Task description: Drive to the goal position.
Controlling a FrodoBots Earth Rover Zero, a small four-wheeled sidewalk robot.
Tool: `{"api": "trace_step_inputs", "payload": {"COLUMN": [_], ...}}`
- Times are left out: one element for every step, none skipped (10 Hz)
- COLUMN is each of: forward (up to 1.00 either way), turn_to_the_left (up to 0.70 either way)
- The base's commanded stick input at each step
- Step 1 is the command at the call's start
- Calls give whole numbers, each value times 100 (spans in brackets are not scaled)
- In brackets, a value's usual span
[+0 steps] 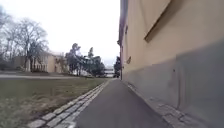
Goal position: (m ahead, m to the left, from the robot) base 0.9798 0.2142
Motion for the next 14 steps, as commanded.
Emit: {"api": "trace_step_inputs", "payload": {"forward": [100,100,100,100,100,100,100,100,100,100,100,100,100,100], "turn_to_the_left": [0,0,0,-12,-30,-26,-9,0,0,0,0,0,0,0]}}
